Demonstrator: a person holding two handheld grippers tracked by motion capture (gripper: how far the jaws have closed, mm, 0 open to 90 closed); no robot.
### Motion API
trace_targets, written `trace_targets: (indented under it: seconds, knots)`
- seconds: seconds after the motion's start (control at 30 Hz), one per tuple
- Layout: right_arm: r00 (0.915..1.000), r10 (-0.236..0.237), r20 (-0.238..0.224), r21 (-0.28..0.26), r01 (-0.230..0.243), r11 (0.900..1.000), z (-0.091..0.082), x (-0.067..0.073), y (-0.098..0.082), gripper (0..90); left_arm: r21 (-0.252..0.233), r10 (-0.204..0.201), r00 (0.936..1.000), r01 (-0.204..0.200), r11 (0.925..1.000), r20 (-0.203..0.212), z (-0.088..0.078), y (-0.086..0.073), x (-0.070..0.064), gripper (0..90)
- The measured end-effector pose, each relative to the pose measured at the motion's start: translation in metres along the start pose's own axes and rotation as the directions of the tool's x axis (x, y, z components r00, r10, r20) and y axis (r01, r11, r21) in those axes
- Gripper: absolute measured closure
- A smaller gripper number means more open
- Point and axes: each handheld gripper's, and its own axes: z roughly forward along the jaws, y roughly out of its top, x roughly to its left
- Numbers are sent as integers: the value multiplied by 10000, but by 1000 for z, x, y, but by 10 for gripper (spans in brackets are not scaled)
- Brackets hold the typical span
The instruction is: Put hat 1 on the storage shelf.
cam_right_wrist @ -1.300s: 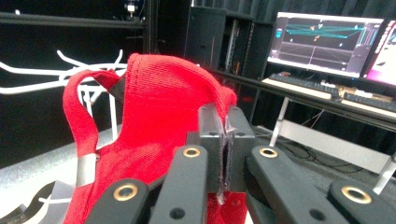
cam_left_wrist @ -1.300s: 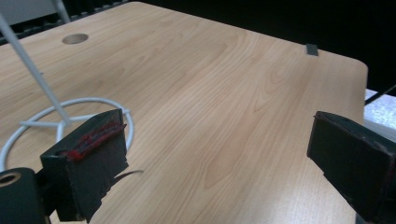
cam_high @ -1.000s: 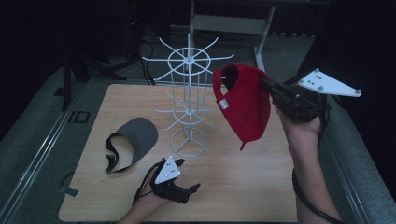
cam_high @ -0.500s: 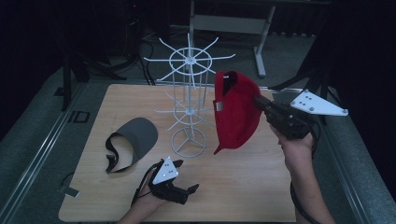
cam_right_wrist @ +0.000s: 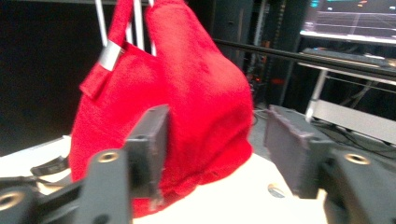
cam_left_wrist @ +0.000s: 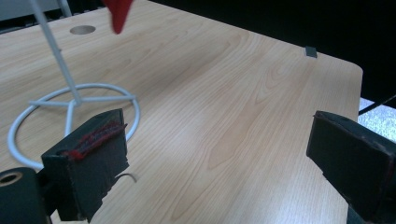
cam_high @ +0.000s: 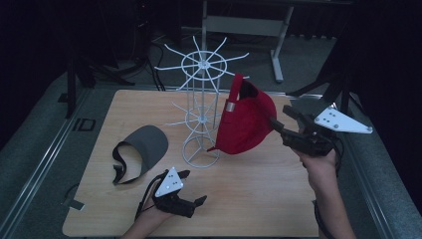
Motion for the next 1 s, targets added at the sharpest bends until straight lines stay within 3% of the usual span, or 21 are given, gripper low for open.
trace_targets:
  seconds: [0.13, 0.3, 0.37, 0.47, 0.6, 0.87, 1.0]
  knots:
    - [9993, 229, 293, 197, -235, 9995, -6, -7, -14, 294, -37, -253, 9996, 253, 9997, -85, -6, -6, 6, 57]
    - [9960, 848, 288, 28, -849, 9964, -14, -19, -34, 245, -94, -389, 9990, 388, 9992, -197, -11, -11, 11, 57]
    - [9958, 847, 336, 57, -850, 9964, -18, -22, -41, 191, -69, -404, 9989, 403, 9992, -231, -12, -13, 12, 57]
    - [9949, 986, 233, -91, -984, 9951, -24, -26, -50, 179, -78, -447, 9986, 445, 9990, -278, -14, -15, 13, 57]
    - [9929, 998, 651, 353, -1022, 9941, -27, -32, -67, 163, -95, -494, 9982, 491, 9987, -350, -15, -17, 14, 57]
    - [9792, 1507, 1359, 1350, -1690, 9763, -25, -46, -118, 148, -44, -462, 9982, 460, 9989, -377, -18, -21, 15, 57]
    - [9740, 1342, 1825, 1829, -1677, 9687, -23, -50, -140, 148, -14, -431, 9980, 431, 9991, -465, -21, -24, 16, 57]
